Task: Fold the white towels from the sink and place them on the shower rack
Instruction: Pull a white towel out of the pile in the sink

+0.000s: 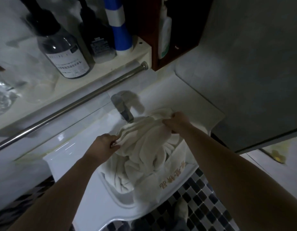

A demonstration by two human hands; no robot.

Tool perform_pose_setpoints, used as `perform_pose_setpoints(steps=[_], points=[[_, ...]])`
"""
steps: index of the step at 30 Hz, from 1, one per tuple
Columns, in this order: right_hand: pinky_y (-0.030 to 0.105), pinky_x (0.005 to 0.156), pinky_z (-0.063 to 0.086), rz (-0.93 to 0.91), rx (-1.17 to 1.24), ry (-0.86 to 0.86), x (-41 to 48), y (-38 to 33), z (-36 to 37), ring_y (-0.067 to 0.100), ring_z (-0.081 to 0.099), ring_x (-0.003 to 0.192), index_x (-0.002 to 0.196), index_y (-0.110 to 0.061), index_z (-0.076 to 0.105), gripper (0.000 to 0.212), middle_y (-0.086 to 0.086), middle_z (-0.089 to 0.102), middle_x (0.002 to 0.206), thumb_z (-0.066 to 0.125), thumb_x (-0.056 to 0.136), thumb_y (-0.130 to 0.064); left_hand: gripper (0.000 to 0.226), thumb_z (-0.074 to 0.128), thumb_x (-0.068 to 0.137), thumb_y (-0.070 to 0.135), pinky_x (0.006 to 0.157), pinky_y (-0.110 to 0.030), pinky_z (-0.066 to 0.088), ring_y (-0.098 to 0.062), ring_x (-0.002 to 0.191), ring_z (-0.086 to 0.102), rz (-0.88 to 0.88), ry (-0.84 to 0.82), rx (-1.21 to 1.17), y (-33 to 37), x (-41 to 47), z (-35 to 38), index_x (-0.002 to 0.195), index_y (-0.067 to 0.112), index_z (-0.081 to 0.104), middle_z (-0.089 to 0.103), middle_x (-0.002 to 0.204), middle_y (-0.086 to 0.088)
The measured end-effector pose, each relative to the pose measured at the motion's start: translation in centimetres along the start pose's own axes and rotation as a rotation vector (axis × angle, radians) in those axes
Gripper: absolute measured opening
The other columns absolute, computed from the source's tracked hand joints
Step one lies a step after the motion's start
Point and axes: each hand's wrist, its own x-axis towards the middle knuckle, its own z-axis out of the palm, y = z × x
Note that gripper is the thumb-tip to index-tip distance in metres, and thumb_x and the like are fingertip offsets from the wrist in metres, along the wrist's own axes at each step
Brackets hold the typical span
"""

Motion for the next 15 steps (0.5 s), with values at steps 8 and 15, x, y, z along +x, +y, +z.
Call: perform_pose_setpoints(steps=[8, 15], points=[[0.022, 0.043, 0.049, 0.040, -0.010, -0.027, 3.4, 1.0, 1.0, 0.025, 0.068, 0.072, 0.097, -0.011, 0.071, 0.012, 0.011, 0.071, 0.084, 0.065, 0.086, -0.012, 0.028, 0.076, 0.088, 0.028, 0.062, -0.020, 0.037, -0.005, 0.063, 0.051, -0.033, 0.145, -0.086, -1.7, -1.1, 0.5, 0.073, 0.032, 0.052, 0.048, 0.072, 0.008], [0.028, 0.042, 0.054, -0.110, 0.032, 0.105, 6.6, 0.0, 1.4, 0.024, 0.066, 0.065, 0.091, -0.025, 0.067, 0.012, 0.001, 0.065, 0.079, 0.063, 0.089, -0.036, 0.016, 0.073, 0.090, 0.035, 0.074, -0.018, 0.040, -0.009, 0.085, 0.058, -0.236, 0.260, -0.308, -1.2, 1.2, 2.2, 0.085, 0.020, 0.072, 0.064, 0.092, 0.009]])
